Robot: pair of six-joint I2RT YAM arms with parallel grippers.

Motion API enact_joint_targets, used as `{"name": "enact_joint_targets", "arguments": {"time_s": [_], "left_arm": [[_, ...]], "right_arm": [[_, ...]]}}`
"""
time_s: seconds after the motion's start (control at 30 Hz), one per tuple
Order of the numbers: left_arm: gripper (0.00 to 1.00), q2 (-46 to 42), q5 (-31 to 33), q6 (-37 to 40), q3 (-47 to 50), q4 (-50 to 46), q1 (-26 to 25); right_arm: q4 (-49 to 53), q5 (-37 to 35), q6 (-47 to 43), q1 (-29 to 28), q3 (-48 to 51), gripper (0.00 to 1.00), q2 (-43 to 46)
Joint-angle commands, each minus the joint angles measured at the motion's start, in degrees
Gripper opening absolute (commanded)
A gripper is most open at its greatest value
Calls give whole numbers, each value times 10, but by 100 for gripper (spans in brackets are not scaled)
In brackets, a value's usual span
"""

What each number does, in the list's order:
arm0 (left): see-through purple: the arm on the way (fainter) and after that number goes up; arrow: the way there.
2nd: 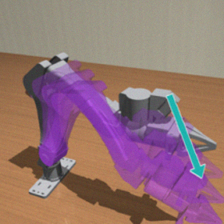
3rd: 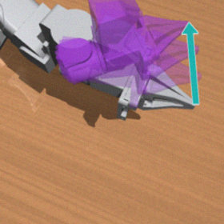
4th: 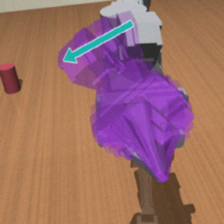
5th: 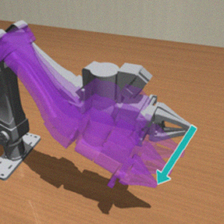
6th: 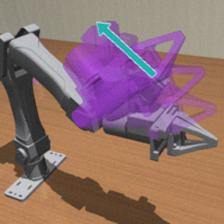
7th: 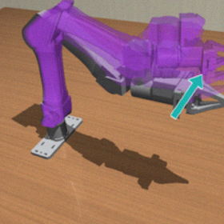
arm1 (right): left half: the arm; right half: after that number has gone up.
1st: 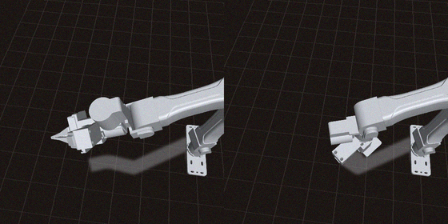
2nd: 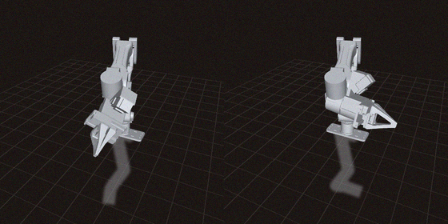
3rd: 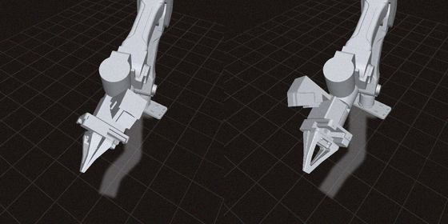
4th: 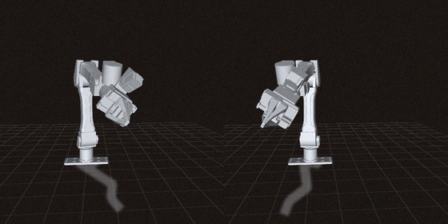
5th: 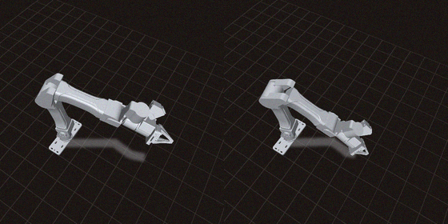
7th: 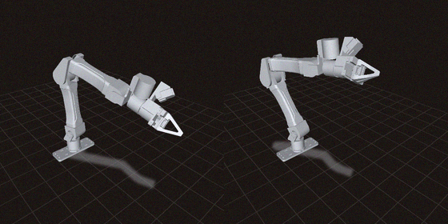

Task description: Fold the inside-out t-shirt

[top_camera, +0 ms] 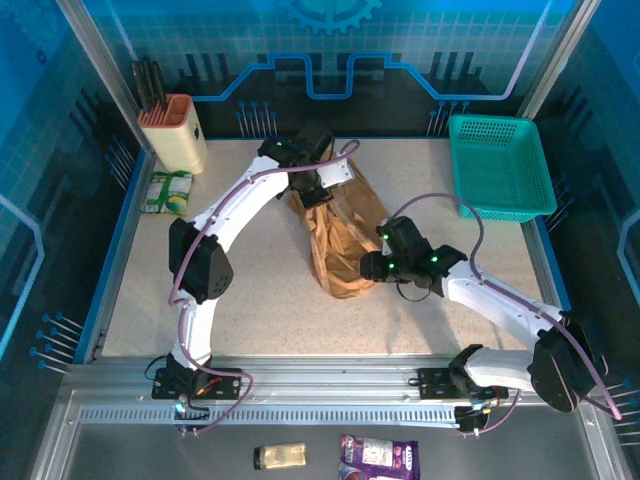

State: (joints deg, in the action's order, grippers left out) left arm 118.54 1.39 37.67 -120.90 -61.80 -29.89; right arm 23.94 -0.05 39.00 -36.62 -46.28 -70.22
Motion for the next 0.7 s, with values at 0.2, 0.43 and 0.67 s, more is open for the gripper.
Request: {"name": "enact_joint_targets", "arguments": {"time_s": [0.2, 0.43, 0.67], "left_arm": [[0, -26, -57, -48, -40, -106, -13], [0, -47, -67, -69, -19, -111, -19], [0, -58, -59, -72, -11, -112, -19]], "right_arm": [[-145, -134, 6, -48, 7, 44, -61], [-176, -215, -117, -49, -37, 60, -105], [-181, -98, -283, 31, -78, 62, -183]]}}
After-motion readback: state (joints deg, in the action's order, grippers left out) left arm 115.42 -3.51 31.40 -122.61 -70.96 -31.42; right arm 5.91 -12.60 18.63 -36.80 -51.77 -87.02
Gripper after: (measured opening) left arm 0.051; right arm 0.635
